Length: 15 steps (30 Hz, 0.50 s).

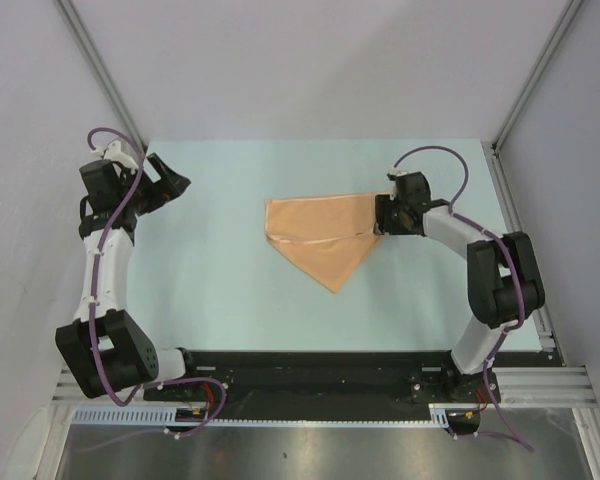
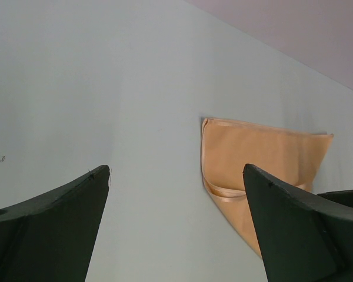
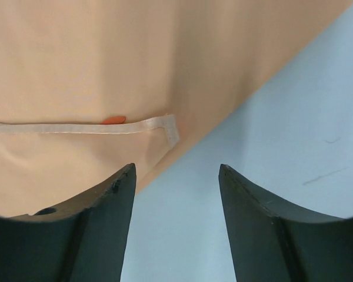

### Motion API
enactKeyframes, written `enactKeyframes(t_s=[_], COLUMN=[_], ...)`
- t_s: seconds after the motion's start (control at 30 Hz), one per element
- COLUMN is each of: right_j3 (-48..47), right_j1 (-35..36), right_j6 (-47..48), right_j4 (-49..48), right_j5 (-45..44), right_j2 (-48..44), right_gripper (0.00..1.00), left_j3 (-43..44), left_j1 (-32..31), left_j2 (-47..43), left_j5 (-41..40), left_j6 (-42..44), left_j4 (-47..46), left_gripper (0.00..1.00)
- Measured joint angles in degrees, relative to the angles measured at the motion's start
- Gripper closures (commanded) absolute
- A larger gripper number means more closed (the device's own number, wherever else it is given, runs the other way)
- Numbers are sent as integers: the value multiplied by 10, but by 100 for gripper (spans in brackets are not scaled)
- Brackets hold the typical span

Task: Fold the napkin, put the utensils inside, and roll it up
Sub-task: Fold the napkin

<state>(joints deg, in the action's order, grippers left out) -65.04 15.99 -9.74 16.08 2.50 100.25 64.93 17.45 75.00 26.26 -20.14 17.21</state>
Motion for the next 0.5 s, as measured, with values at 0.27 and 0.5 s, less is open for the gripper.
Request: enactKeyframes(t_s=[0.27, 0.5], right_j3=[22, 38], right_j1=[-17, -59], right_j6=[-5, -39], right_j4=[-9, -18], right_j5=[15, 36], right_j2=[-61, -60], right_gripper=[36, 30], left_j3=[0, 0], left_j1=[0, 0], left_j2=[0, 2], left_j5=[5, 10], left_j6=[-4, -5], left_j4=[0, -1], left_gripper=[0, 0])
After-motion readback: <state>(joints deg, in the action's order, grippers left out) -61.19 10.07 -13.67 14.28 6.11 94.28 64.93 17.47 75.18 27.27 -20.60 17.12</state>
